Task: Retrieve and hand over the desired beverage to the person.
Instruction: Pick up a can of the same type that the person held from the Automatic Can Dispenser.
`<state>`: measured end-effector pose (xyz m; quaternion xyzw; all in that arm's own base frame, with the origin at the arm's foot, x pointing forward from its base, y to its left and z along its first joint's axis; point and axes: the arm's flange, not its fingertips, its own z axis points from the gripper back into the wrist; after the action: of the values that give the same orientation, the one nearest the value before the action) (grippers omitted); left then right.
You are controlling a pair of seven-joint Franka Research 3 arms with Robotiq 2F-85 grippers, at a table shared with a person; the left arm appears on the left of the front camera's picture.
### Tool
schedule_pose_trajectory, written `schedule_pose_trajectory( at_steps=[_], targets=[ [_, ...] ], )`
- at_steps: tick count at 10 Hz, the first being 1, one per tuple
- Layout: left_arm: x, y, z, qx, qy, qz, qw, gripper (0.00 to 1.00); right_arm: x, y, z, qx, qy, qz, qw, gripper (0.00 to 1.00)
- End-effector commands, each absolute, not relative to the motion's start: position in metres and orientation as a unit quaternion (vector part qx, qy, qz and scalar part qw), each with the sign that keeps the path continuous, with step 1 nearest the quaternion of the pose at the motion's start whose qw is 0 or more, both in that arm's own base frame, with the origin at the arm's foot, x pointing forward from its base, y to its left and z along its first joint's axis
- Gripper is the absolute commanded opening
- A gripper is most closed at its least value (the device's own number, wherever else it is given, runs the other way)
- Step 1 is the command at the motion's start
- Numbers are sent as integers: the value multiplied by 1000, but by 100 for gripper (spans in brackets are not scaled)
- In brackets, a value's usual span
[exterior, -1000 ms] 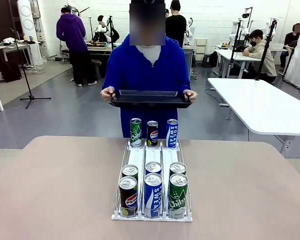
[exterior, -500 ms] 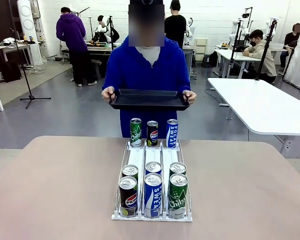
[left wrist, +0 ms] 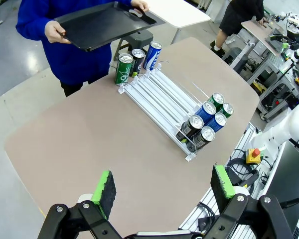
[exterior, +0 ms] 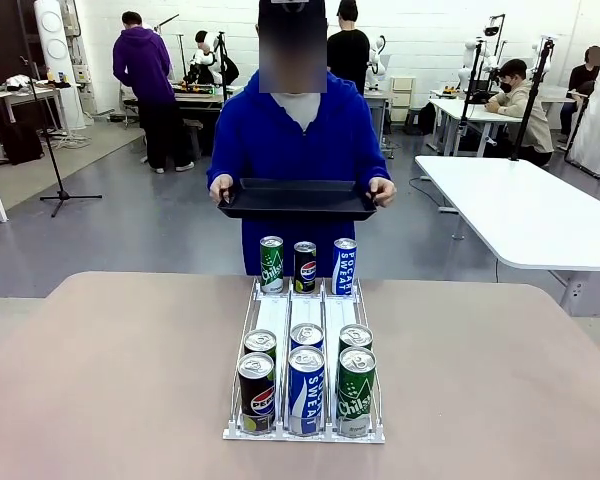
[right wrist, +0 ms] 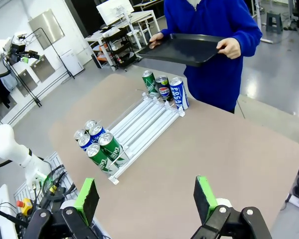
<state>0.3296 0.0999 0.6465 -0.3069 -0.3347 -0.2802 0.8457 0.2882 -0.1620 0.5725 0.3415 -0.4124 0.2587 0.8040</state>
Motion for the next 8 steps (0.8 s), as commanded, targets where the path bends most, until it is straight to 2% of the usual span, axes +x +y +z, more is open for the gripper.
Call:
schedule_pose_trajectory(
  at_steps=[1,8],
  targets=[
    [330,101,648,-312,-339,-283,841,100,293,-164,575,346,-422,264,795,100],
    [330,101,648,-312,-339,-283,841,100,293,-164,575,346,-422,264,795,100]
  ],
)
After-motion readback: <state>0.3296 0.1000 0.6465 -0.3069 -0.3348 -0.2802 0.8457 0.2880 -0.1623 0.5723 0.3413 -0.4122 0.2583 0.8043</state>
